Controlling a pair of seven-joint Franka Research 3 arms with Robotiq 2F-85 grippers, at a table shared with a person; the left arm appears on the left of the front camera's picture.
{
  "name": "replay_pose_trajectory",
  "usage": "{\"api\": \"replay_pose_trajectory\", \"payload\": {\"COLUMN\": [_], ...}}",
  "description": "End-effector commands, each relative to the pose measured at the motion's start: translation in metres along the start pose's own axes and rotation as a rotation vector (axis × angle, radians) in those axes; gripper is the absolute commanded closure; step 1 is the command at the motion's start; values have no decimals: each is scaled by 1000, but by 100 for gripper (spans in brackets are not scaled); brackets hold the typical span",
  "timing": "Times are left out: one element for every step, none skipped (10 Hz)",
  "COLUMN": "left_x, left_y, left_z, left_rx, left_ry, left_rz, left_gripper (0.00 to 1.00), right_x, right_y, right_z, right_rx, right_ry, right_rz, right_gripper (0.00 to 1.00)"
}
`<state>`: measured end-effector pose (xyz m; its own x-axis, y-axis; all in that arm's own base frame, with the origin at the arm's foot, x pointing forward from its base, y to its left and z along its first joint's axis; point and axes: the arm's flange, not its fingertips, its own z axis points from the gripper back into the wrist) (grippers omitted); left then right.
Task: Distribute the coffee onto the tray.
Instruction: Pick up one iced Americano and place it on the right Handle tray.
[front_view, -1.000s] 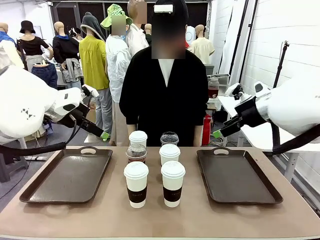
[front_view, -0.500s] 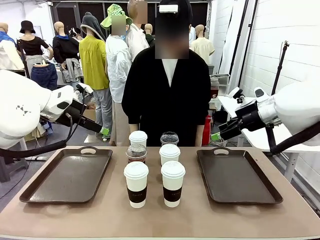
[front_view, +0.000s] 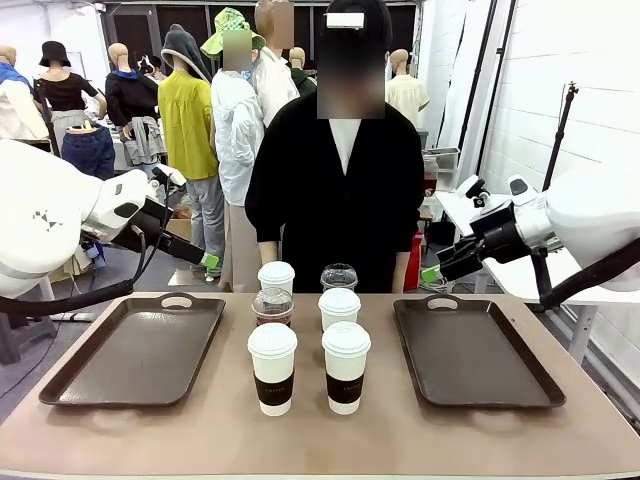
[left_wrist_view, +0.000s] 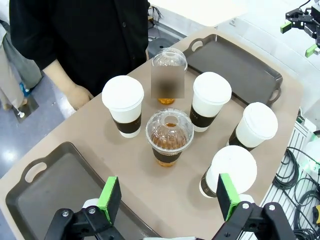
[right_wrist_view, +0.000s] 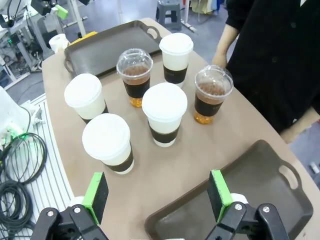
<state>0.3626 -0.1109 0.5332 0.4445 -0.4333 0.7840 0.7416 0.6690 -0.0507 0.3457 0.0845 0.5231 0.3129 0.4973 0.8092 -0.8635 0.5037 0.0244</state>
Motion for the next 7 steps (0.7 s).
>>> {"api": "replay_pose_trajectory", "payload": {"left_x": [-1,-1,-1,-1,-1,-1,-1], "left_y": [1,1,1,1,1,1,1], "left_z": [0,0,0,0,0,0,0], "left_rx": [-5,-5,-5,-5,-5,-5,-5], "left_ry": [5,5,5,5,5,5,5], "left_rz": [3,3,3,3,3,3,3], "left_gripper": [0,0,0,0,0,0,0], "right_x": [0,0,0,0,0,0,0], "right_y": [-1,-1,-1,-1,-1,-1,-1], "right_z": [-2,-2,-2,-2,-2,-2,-2], "right_rx": [12,12,12,12,12,12,12], "right_ry": [-4,-4,-4,-4,-4,-4,-4], "right_rz": [5,5,5,5,5,5,5], "right_gripper": [0,0,0,0,0,0,0]}}
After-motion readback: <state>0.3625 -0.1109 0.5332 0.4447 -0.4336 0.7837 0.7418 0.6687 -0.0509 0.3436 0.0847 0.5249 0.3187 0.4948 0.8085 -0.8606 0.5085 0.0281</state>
